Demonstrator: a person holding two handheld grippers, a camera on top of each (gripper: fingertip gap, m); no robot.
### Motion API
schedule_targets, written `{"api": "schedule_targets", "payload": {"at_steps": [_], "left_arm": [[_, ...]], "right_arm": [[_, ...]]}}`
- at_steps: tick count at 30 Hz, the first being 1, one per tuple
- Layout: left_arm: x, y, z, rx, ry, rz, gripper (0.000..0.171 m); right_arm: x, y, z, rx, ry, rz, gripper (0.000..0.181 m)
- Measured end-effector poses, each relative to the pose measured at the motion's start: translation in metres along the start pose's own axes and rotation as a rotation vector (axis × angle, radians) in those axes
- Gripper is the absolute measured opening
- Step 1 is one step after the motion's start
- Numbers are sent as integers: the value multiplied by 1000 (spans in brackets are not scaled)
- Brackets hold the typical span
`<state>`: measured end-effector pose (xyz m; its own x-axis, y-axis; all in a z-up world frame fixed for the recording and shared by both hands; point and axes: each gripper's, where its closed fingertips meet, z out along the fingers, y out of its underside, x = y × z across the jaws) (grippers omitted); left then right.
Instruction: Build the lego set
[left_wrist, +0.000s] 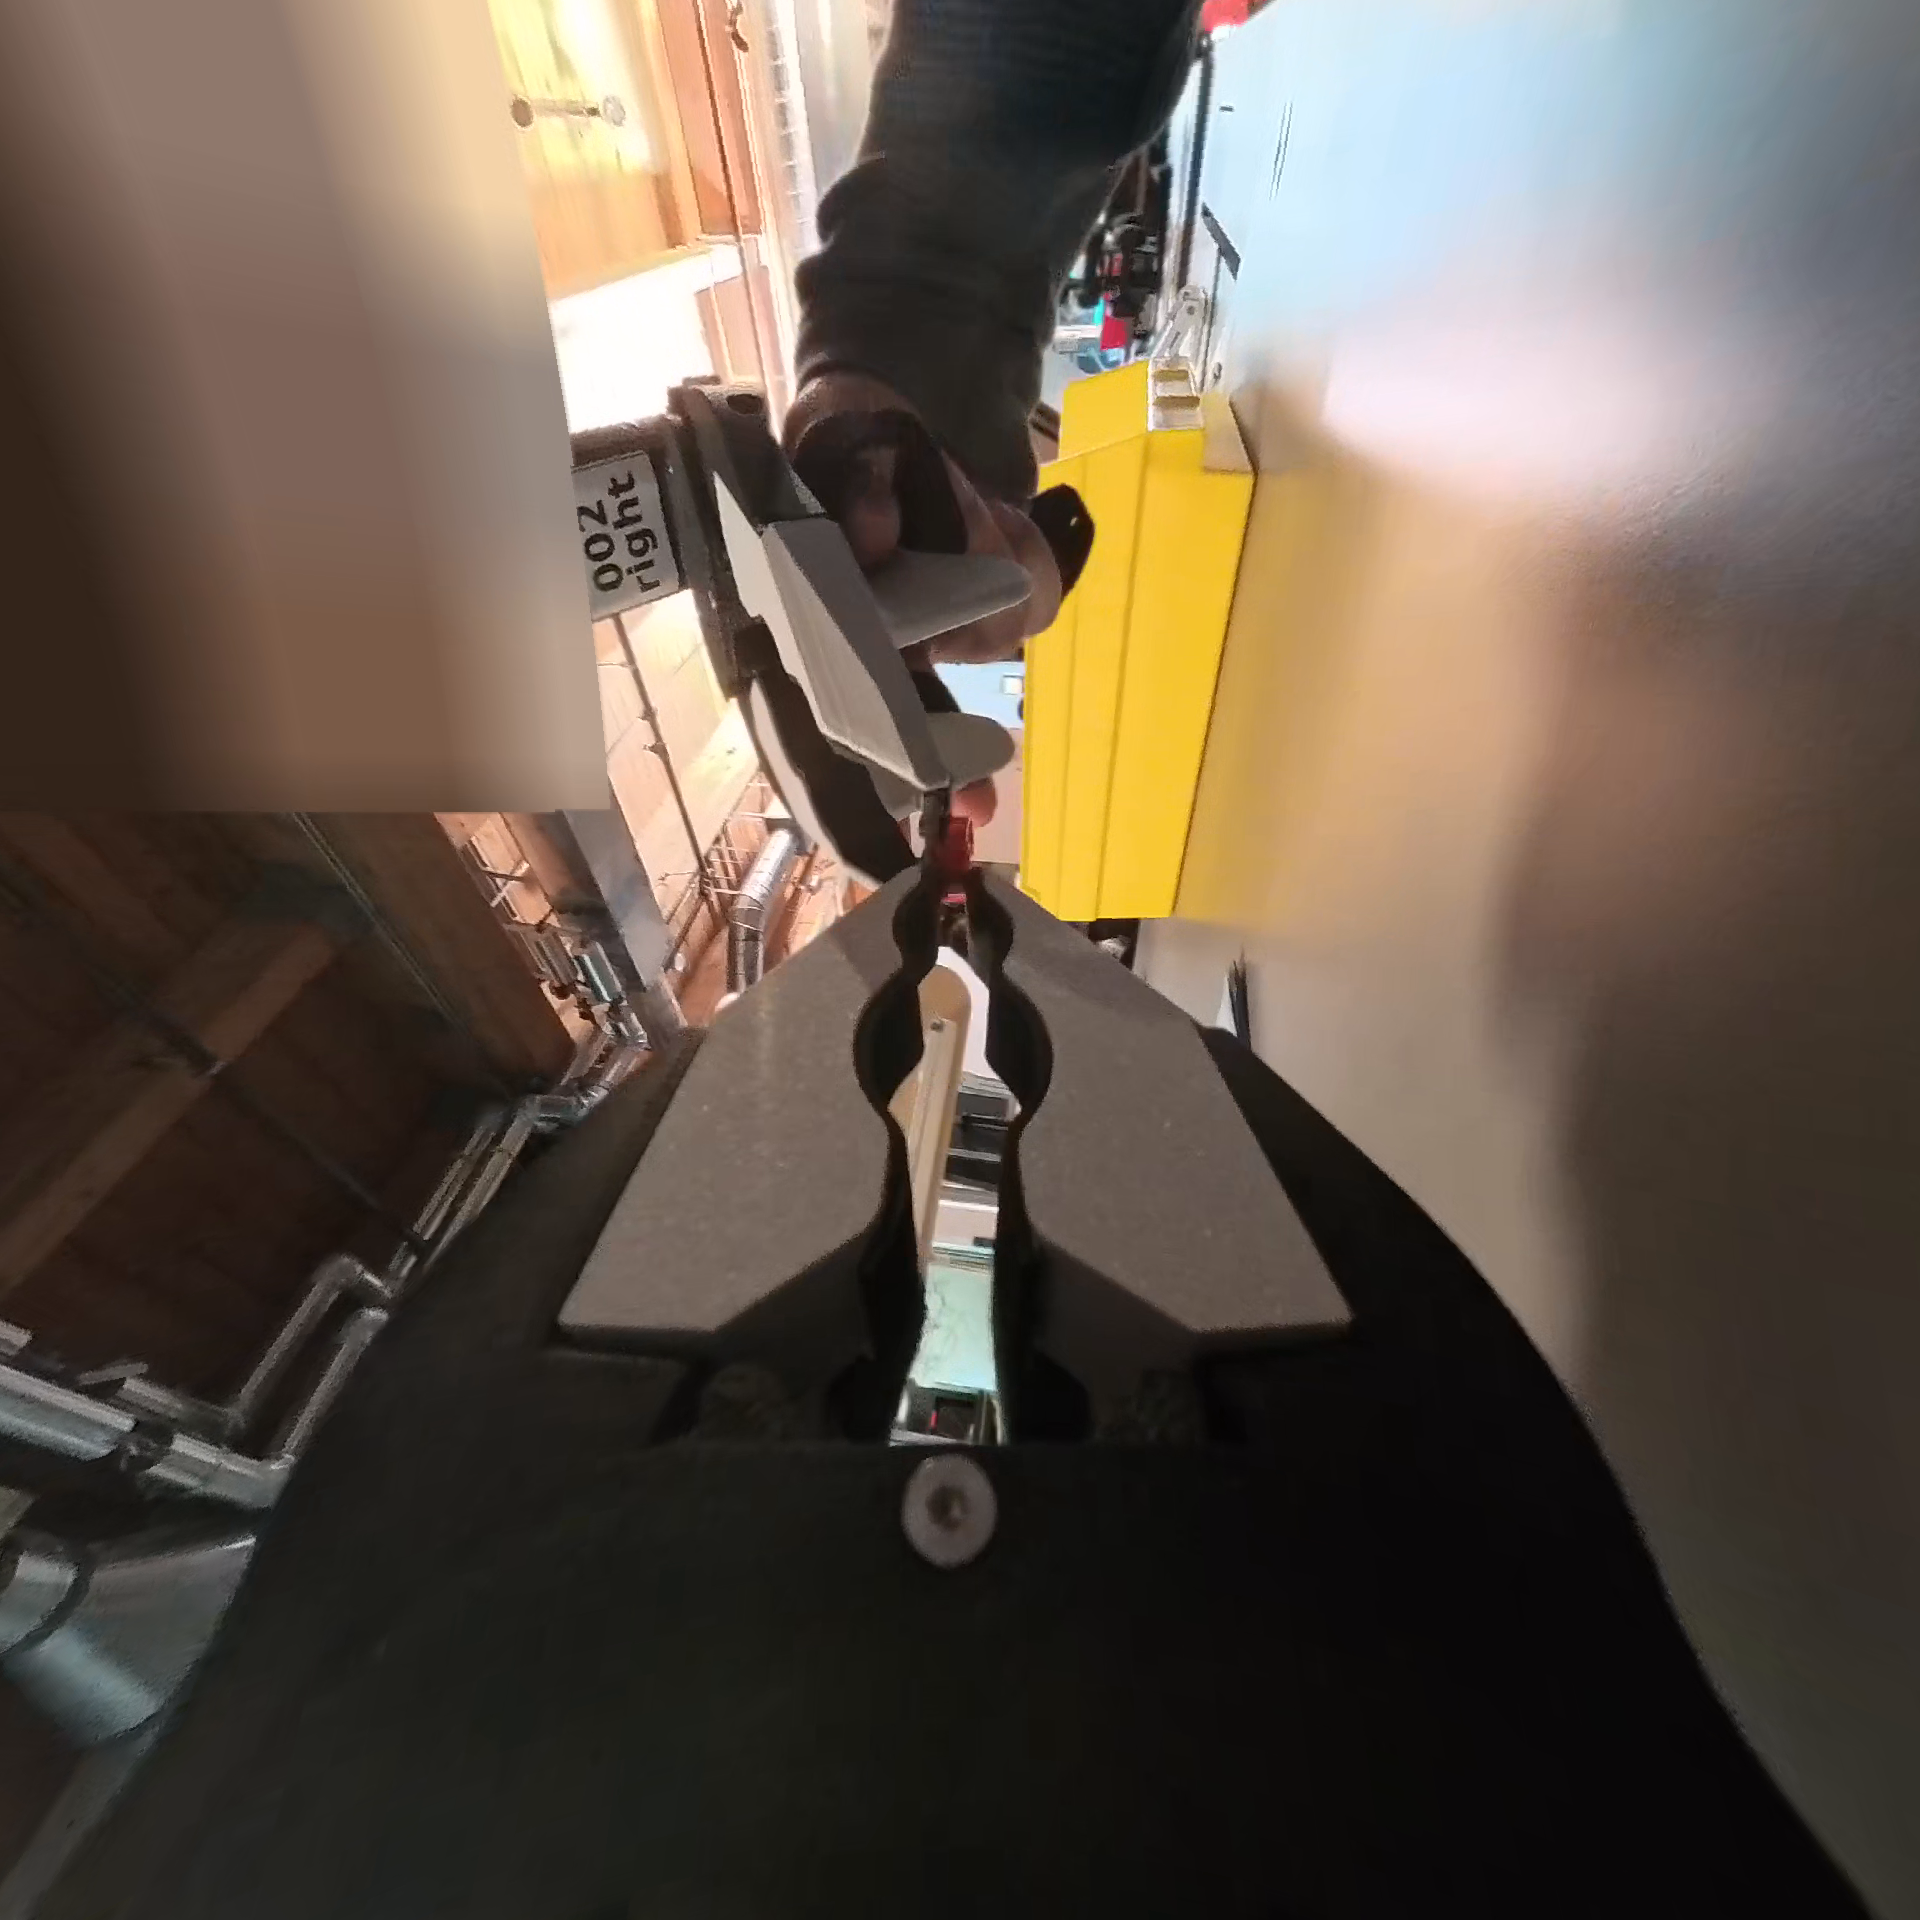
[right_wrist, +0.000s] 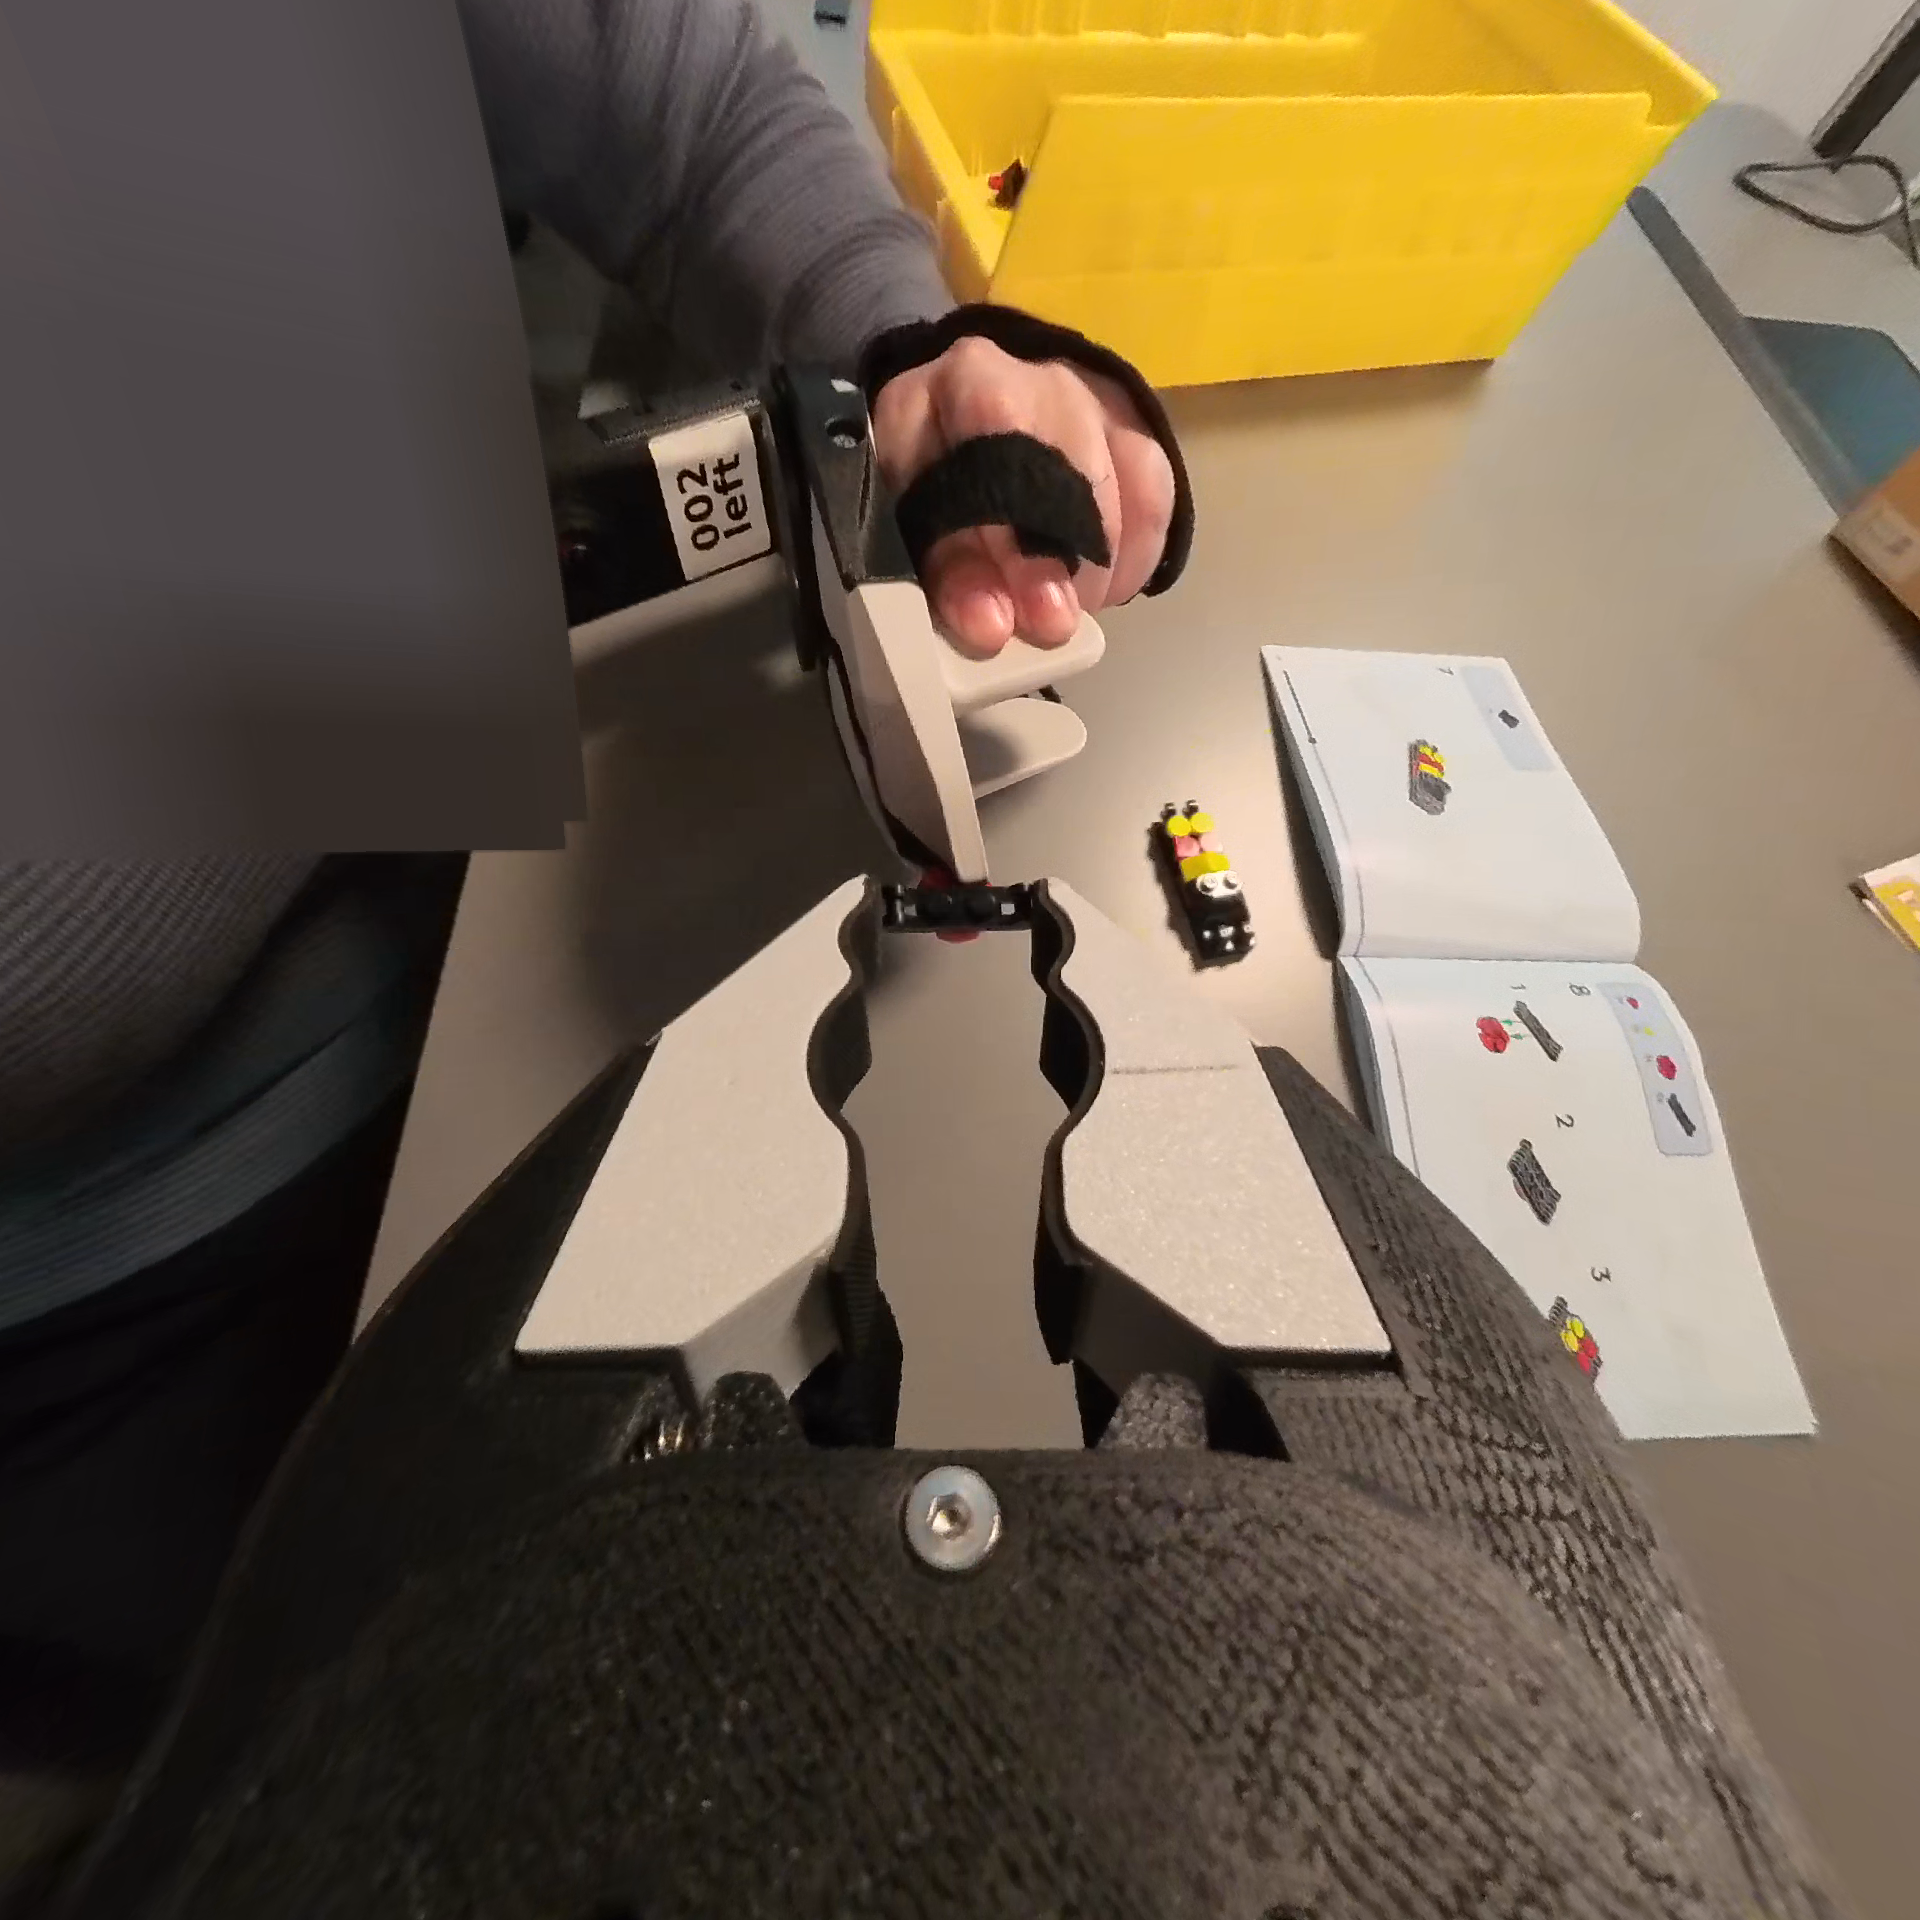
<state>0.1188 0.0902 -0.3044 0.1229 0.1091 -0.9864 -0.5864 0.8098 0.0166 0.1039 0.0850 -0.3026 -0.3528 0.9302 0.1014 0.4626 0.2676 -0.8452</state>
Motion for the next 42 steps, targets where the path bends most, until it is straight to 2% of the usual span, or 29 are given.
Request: {"api": "schedule_targets", "payload": {"at_steps": [9, 14, 17, 20, 25, 30, 34, 36, 40, 42], "left_arm": [[-10, -2, -2, 3, -38, -14, 4], [-3, 10, -3, -38, -3, -13, 4], [3, 21, -4, -80, 30, -28, 4], [10, 25, -3, -94, 68, -46, 4], [21, 13, -5, -51, 126, -49, 3], [23, 11, -6, -46, 149, -74, 3], [23, 11, -7, -49, 156, -95, 3], [22, 11, -8, -53, 151, -81, 3], [27, 10, -9, -69, 162, 8, 3], [32, 10, -10, -80, 181, 61, 4]], "right_arm": [[-5, -3, 6, -60, 25, -25, 25], [3, 5, -3, -84, 110, -12, 27], [8, 22, -15, -107, 199, 33, 28], [-5, 48, -17, -120, 198, 135, 28], [-27, 85, -7, -138, 210, 257, 28], [-32, 98, -2, -128, 260, 357, 27], [-30, 101, 1, -170, 341, 353, 20], [-27, 101, 1, -178, 405, 385, 7], [-23, 102, -1, -151, 525, 518, 5], [-15, 97, -8, -91, 619, 583, 5]]}}
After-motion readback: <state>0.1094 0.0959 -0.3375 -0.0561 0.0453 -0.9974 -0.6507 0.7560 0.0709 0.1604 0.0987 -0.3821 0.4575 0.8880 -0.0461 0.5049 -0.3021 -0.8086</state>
